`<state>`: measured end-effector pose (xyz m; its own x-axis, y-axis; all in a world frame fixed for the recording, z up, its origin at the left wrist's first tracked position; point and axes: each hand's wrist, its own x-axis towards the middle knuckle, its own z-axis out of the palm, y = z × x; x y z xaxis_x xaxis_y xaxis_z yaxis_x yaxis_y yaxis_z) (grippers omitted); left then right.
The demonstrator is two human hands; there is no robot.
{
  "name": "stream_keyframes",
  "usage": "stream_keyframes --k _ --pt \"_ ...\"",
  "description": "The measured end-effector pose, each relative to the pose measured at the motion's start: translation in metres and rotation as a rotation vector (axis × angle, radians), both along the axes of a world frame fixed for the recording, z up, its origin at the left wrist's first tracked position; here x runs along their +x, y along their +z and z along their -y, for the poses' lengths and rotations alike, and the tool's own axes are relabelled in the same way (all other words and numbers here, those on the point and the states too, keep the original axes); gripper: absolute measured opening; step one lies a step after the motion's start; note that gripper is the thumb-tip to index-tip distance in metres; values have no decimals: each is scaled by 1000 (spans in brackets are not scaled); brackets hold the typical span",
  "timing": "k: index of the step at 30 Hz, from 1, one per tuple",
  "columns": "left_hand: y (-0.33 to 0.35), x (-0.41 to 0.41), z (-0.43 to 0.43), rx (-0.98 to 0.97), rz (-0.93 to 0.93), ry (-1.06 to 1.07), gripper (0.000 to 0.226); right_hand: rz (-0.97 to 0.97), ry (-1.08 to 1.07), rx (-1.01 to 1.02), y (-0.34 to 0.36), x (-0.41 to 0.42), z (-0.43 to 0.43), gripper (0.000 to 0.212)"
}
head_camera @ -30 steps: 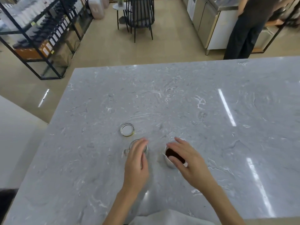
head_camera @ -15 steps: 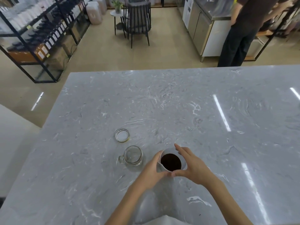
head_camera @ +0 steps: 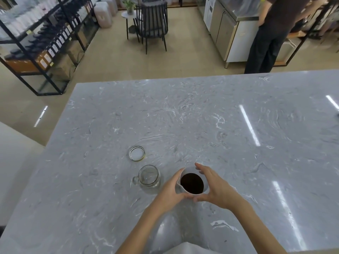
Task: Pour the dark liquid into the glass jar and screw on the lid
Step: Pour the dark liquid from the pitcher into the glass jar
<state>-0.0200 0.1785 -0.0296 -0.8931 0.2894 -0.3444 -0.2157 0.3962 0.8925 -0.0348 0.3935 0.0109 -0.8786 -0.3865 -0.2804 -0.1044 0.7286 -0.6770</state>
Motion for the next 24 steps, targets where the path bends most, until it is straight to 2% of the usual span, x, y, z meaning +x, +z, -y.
stream_keyframes --k 6,9,11,15,18,19,22,24 --pt "-9 2 -2 54 -77 63 73 28 -76 -72 -1 -5 -4 95" --pt "-7 2 -2 44 -105 53 71 42 -29 -36 1 -10 -4 91" --pt "-7 2 -2 47 -108 47 73 14 68 33 3 -14 -3 95" --pt "-5 3 0 40 -94 16 76 -17 204 140 4 -17 2 116" --pt "6 7 1 -14 -48 -5 71 -92 174 165 1 -13 4 112" --pt "10 9 0 -25 -34 -28 72 -118 158 165 0 -11 5 107" --pt "23 21 9 -167 -70 -146 94 -146 123 140 -5 -7 5 98" --pt "35 36 25 -197 -158 -151 94 -139 108 120 -7 -6 5 94"
